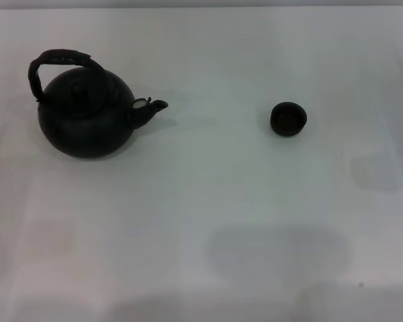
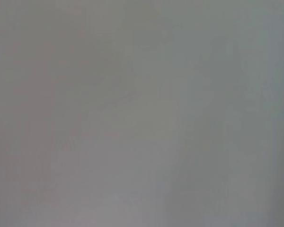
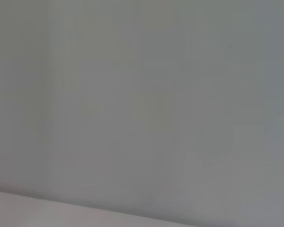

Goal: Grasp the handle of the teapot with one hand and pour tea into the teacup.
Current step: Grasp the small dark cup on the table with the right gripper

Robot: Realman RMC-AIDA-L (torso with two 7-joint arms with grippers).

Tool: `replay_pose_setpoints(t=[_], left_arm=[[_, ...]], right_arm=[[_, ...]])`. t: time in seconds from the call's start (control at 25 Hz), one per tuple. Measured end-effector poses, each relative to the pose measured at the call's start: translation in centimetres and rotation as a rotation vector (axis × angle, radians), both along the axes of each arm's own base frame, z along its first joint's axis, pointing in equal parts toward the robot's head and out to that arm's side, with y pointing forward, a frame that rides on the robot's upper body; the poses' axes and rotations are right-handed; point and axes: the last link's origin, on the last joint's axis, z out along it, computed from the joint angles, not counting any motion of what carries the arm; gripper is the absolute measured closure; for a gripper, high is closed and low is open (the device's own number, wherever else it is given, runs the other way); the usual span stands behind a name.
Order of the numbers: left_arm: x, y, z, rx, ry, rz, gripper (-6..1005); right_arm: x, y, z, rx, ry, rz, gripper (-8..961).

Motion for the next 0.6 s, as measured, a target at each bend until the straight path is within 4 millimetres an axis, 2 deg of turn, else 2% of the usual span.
replay_pose_setpoints(t=[0.6], left_arm=[[0.19,0.04,-0.49,-0.045,0.014,-0.018,148]], right_arm=[[-0.06,0.2,0.06,-0.002,-0.004,0.002,108]])
